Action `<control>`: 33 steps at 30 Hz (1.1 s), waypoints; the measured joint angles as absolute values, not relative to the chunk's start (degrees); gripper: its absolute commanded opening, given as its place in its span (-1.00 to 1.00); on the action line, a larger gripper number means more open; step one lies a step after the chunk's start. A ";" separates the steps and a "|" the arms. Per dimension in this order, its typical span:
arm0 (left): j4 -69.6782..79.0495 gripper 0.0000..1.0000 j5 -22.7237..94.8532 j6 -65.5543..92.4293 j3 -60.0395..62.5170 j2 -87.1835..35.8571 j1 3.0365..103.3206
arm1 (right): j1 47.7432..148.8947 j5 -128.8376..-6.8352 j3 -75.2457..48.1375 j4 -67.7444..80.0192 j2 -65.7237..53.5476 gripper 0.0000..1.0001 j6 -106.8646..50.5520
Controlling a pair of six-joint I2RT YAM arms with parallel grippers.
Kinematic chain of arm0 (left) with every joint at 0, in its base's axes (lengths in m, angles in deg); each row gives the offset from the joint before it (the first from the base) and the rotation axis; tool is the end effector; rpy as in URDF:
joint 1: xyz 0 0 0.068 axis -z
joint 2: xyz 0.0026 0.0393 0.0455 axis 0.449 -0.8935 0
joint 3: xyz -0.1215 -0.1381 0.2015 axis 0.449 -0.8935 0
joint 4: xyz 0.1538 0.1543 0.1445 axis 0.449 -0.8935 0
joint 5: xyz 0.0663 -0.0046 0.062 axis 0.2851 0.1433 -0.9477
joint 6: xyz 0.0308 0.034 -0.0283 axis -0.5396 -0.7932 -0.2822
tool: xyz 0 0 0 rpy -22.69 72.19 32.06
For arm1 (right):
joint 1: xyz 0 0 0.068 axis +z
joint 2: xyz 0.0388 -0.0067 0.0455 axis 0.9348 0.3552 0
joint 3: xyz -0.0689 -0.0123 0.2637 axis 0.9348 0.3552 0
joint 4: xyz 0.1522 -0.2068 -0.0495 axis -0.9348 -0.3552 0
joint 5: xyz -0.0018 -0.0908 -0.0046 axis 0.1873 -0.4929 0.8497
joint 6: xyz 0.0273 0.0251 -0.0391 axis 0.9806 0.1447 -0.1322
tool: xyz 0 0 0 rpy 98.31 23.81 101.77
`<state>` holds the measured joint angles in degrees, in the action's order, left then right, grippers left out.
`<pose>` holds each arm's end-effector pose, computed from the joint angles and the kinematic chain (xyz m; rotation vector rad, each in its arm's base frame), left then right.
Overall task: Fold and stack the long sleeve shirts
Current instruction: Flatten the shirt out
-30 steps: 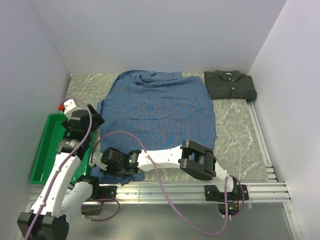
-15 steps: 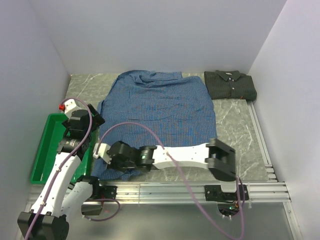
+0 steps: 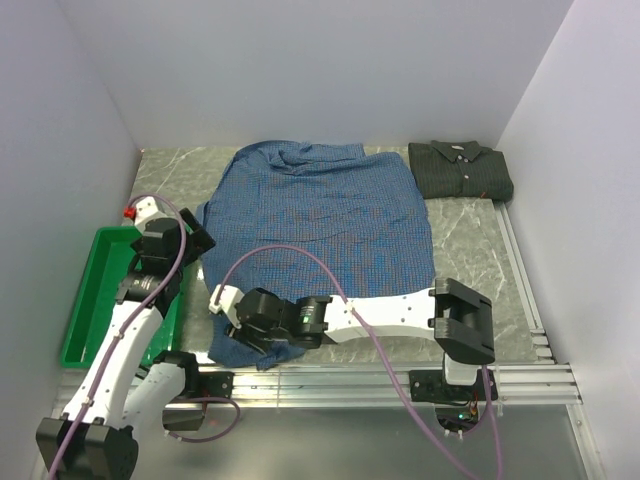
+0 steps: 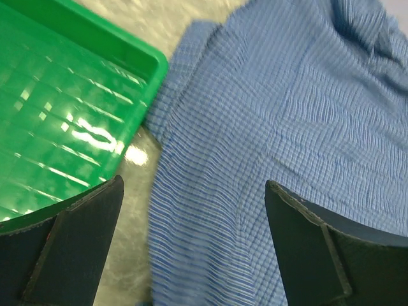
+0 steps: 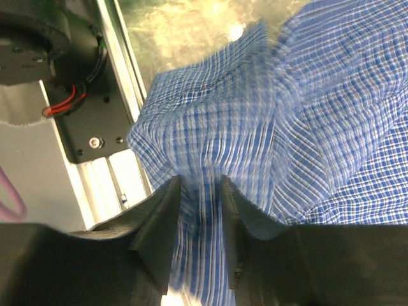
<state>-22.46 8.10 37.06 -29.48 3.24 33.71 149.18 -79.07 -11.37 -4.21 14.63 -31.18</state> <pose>0.1807 -0.0102 0.2894 -0.6990 1.9417 -0.0937 0.0723 0.3965 0.2391 -1.4248 1.8739 0.6897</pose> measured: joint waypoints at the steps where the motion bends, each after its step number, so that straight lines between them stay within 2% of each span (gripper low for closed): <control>1: -22.67 0.99 9.15 37.34 -29.48 2.76 33.64 | 149.18 -79.01 -11.37 -4.51 14.54 0.03 -30.72; 4: -24.58 0.99 12.27 38.50 -29.41 1.12 33.62 | 149.05 -79.47 -10.85 -5.91 13.52 0.16 -28.77; 11: -28.12 0.99 21.87 40.64 -30.03 -1.65 33.62 | 144.98 -84.17 -3.68 -11.11 2.22 0.13 -18.63; 18: -26.54 0.98 30.20 43.97 -36.67 -8.58 34.51 | 126.73 -88.62 9.35 -16.27 -6.22 0.13 -2.98; 25: -21.69 0.97 31.88 49.06 -38.88 -14.29 35.52 | 109.22 -87.31 18.57 -18.59 -11.12 0.20 4.99; 33: -16.95 0.96 30.63 55.05 -40.36 -18.37 35.52 | 91.48 -81.11 20.26 -11.75 -5.00 0.22 6.50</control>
